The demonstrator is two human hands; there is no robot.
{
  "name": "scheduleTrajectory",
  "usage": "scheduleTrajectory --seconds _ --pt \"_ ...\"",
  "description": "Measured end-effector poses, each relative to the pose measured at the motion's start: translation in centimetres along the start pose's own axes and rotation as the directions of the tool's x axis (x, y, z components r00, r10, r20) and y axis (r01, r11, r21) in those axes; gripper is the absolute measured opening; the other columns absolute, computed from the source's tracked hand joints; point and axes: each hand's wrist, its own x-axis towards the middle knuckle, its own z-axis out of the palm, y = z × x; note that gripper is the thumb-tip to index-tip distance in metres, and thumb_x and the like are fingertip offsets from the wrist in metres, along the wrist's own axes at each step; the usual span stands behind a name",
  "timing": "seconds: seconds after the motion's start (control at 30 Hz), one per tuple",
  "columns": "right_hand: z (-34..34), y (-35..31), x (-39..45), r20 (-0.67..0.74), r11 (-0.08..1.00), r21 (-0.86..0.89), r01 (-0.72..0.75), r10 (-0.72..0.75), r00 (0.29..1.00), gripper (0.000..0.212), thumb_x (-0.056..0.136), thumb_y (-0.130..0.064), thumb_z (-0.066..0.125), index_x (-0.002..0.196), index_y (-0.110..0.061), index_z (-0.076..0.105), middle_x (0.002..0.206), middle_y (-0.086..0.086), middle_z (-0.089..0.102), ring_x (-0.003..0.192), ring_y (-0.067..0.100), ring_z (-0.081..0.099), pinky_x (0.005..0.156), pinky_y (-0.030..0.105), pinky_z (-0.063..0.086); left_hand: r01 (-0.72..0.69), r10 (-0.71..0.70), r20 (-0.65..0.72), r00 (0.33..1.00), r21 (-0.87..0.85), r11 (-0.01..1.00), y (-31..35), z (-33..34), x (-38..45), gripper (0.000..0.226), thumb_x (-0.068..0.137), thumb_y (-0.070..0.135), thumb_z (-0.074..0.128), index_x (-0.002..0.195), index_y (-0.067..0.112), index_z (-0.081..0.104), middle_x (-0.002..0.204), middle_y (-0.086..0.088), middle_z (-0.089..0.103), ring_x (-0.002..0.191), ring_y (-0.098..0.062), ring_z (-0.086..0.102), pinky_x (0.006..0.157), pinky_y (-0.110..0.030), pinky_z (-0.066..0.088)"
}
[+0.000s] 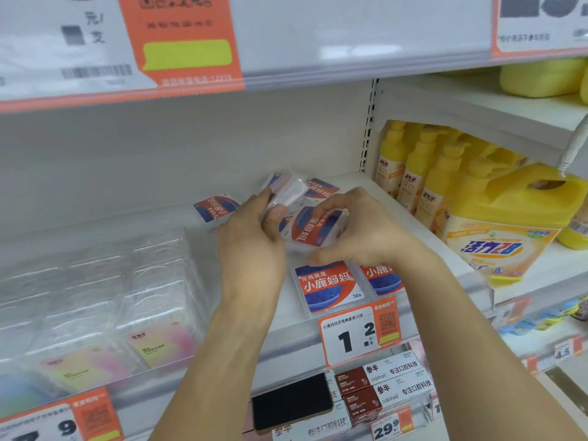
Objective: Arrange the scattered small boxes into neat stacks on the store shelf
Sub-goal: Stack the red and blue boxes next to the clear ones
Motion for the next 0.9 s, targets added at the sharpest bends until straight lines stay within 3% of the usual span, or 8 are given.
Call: scheduleTrajectory --seconds 0.13,0.3,0.4,0.5,0.63,0.7,0.8,0.9 --pt "0.8 -0.3 0.8 -0.067 0.995 -0.097 0.005 -0.012 0.998 0.078 0.055 -0.034 0.092 0.124 -0.03 0.057 0.115 -0.004 0.039 0.09 0.012 0.054 0.062 0.015 0.046 0.005 -0.006 0.014 1.0 0.016 1.0 0.0 -0.3 -0.6 0.034 0.099 0.026 0.051 0.13 0.018 0.061 0.118 0.001 0.067 0.09 0.002 0.048 0.062 0.009 0.032" --pt "-3.3 -1.3 -0.3 0.035 0.992 -0.127 0.001 0.003 0.999 0.05 0.05 -0.041 0.085 0.098 -0.035 0.071 0.097 -0.015 0.067 0.082 0.008 0.066 0.068 0.027 0.059 0.003 -0.004 0.02 1.0 0.011 1.0 -0.3 -0.6 -0.6 0.034 0.098 0.026 0.05 0.13 0.021 0.06 0.122 0.002 0.066 0.105 -0.012 0.059 0.083 -0.017 0.04" --pt "-3.8 -0.9 -0.8 0.11 0.991 -0.08 -0.107 0.115 0.987 0.049 0.055 -0.048 0.089 0.098 -0.031 0.073 0.097 -0.013 0.067 0.08 0.01 0.067 0.07 0.028 0.06 0.003 -0.005 0.05 0.999 0.027 1.0 -0.5 -0.3 -0.6 0.034 0.099 0.024 0.048 0.132 0.021 0.058 0.125 0.004 0.064 0.108 -0.01 0.057 0.078 -0.003 0.037" --pt "-1.9 -0.3 -0.2 -0.005 0.988 0.034 -0.154 0.154 0.988 0.062 0.051 -0.051 0.091 0.105 -0.027 0.074 0.105 -0.007 0.07 0.083 0.012 0.067 0.066 0.026 0.056 -0.002 -0.001 0.082 0.997 0.037 0.999 -0.7 0.1 -0.6 0.034 0.1 0.022 0.049 0.133 0.021 0.057 0.127 0.003 0.062 0.112 -0.013 0.057 0.084 -0.013 0.039" --pt "0.4 0.7 0.6 -0.172 0.999 -0.038 -0.026 0.019 0.985 0.066 0.053 -0.051 0.091 0.112 -0.029 0.073 0.117 -0.002 0.061 0.091 0.009 0.055 0.058 0.011 0.035 -0.031 0.025 0.081 0.996 0.073 0.997 -0.6 0.0 -1.1 0.035 0.098 0.025 0.052 0.132 0.02 0.057 0.132 0.003 0.059 0.119 -0.015 0.053 0.092 -0.015 0.033" --pt "0.7 1.1 1.0 -0.239 1.0 -0.023 0.008 -0.013 0.971 0.059 0.059 -0.046 0.089 0.113 -0.029 0.072 0.124 -0.002 0.055 0.102 0.012 0.055 0.069 0.014 0.04 -0.052 0.042 0.091 0.995 0.106 0.993 -0.6 -0.3 -1.1 0.035 0.097 0.026 0.053 0.132 0.021 0.057 0.133 0.004 0.058 0.121 -0.013 0.052 0.093 -0.014 0.032" --pt "0.6 2.0 1.8 -0.331 0.996 -0.08 -0.024 -0.004 0.944 0.053 0.074 -0.024 0.084 0.123 -0.026 0.065 0.151 0.0 0.04 0.136 0.023 0.041 0.101 0.033 0.041 -0.077 0.042 0.198 0.979 0.172 0.982 -0.6 -0.5 -1.1 0.036 0.097 0.027 0.053 0.133 0.029 0.056 0.138 0.006 0.054 0.126 -0.012 0.048 0.101 -0.02 0.036" --pt "-0.1 3.3 1.8 -0.238 0.987 -0.086 -0.133 0.109 0.965 0.051 0.082 -0.015 0.076 0.129 -0.029 0.06 0.162 -0.003 0.023 0.145 0.026 0.031 0.108 0.038 0.039 -0.053 -0.05 0.336 0.941 0.289 0.956 -0.6 -0.3 -1.0 0.039 0.096 0.026 0.055 0.135 0.031 0.053 0.144 0.008 0.047 0.128 -0.01 0.045 0.102 -0.023 0.039"
